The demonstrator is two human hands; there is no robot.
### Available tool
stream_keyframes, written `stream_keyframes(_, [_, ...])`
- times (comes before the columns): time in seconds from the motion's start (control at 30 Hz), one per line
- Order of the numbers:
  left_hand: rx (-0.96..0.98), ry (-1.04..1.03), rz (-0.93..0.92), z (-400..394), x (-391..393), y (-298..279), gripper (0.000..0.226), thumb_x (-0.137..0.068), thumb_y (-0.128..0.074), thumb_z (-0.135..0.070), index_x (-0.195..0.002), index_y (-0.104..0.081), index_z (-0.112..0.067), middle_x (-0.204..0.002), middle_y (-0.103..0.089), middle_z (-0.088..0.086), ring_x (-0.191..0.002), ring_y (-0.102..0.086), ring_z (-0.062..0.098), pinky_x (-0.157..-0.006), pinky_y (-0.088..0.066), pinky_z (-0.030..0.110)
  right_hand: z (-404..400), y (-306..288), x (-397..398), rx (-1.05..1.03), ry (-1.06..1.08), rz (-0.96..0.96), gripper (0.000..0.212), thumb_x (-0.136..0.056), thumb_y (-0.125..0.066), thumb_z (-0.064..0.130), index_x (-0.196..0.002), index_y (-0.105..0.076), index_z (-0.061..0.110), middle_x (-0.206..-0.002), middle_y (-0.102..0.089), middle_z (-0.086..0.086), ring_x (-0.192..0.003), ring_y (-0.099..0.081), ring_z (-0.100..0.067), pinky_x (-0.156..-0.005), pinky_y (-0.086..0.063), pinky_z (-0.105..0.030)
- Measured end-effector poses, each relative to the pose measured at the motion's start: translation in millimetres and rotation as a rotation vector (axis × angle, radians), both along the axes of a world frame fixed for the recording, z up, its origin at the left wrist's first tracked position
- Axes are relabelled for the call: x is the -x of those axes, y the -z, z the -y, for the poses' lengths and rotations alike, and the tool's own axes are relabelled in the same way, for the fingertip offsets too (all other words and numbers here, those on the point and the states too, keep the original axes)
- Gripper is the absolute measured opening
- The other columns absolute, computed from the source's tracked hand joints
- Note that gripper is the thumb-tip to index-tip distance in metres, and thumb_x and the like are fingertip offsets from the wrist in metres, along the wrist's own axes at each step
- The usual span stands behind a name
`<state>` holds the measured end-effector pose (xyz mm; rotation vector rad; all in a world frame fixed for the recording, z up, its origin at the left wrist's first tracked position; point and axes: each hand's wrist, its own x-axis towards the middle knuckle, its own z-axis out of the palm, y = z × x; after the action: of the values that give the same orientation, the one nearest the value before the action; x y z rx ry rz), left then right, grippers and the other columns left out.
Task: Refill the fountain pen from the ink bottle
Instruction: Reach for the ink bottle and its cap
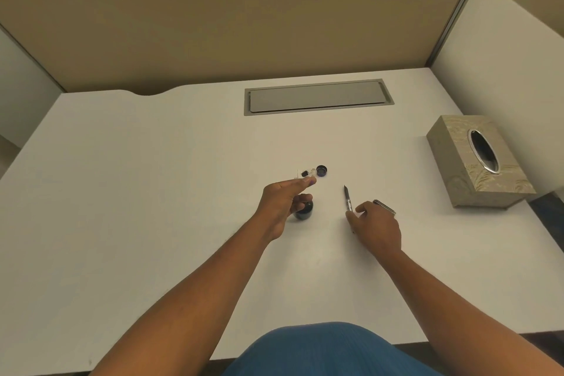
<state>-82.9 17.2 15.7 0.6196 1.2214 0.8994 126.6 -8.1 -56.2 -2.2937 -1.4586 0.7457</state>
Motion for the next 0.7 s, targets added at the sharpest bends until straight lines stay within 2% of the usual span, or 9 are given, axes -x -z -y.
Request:
stream_keyframes(0.13, [-0.002, 0.033, 0.027, 5, 2, 1, 0.022, -0.087, -0.075, -0.023, -0.103, -0.078, -0.010, -0.110, -0.078, -0.001, -0.079, -0.065, 0.017, -0.071, -0.050, 0.023, 4, -15, 11, -0.081, -0.018, -0.097, 0.019, -0.087, -0.058, 0.036, -0.097, -0.069, 0.023, -0.080, -0.070, 0.008, -0.079, -0.063, -0.014, -0.064, -0.045, -0.027])
stream_keyframes(0.27, [-0.012, 0.077, 0.058, 17, 5, -1, 0.020, -0.090, -0.072, -0.020, -0.102, -0.078, -0.006, -0.108, -0.077, 0.003, -0.076, -0.065, 0.015, -0.068, -0.049, 0.022, 10, -38, 29, -0.141, 0.009, -0.512, 0.010, -0.086, -0.065, 0.028, -0.082, -0.073, 0.021, -0.075, -0.068, 0.007, -0.068, -0.059, -0.012, -0.062, -0.047, -0.030])
stream_keyframes(0.33, [-0.026, 0.087, 0.066, 23, 8, -1, 0.020, -0.091, -0.071, -0.021, -0.100, -0.078, -0.005, -0.104, -0.076, 0.007, -0.076, -0.065, 0.015, -0.069, -0.050, 0.023, 15, -53, 39, -0.100, 0.026, -0.729, 0.012, -0.090, -0.067, 0.026, -0.091, -0.075, 0.017, -0.083, -0.069, 0.001, -0.068, -0.056, -0.012, -0.060, -0.043, -0.027])
stream_keyframes(0.4, [-0.041, 0.084, 0.086, 29, 12, -3, 0.022, -0.091, -0.071, -0.021, -0.101, -0.079, -0.004, -0.103, -0.075, 0.009, -0.077, -0.065, 0.015, -0.068, -0.051, 0.022, 20, -65, 46, -0.040, -0.001, -0.864, 0.015, -0.091, -0.067, 0.026, -0.102, -0.075, 0.019, -0.093, -0.071, 0.001, -0.076, -0.059, -0.013, -0.066, -0.043, -0.028])
stream_keyframes(0.53, [-0.053, 0.047, 0.108, 46, 20, -7, 0.022, -0.090, -0.070, -0.023, -0.100, -0.080, -0.006, -0.098, -0.075, 0.011, -0.079, -0.066, 0.016, -0.069, -0.051, 0.023, 31, -76, 56, 0.039, -0.132, -0.965, 0.022, -0.092, -0.066, 0.028, -0.113, -0.073, 0.029, -0.104, -0.073, 0.006, -0.089, -0.060, -0.014, -0.080, -0.044, -0.033])
stream_keyframes(0.63, [-0.057, 0.028, 0.119, 62, 22, -10, 0.019, -0.091, -0.070, -0.024, -0.095, -0.081, -0.010, -0.105, -0.075, 0.011, -0.080, -0.066, 0.015, -0.074, -0.049, 0.026, 36, -77, 59, 0.049, -0.160, -1.012, 0.028, -0.094, -0.065, 0.029, -0.122, -0.068, 0.031, -0.100, -0.072, 0.007, -0.090, -0.059, -0.015, -0.081, -0.044, -0.034])
stream_keyframes(0.7, [-0.052, -0.003, 0.129, 75, 23, -14, 0.018, -0.091, -0.068, -0.022, -0.086, -0.082, -0.012, -0.098, -0.077, 0.007, -0.078, -0.065, 0.015, -0.074, -0.048, 0.027, 42, -78, 59, 0.063, -0.185, -1.022, 0.030, -0.093, -0.066, 0.031, -0.123, -0.066, 0.032, -0.097, -0.071, 0.006, -0.087, -0.057, -0.016, -0.080, -0.043, -0.034])
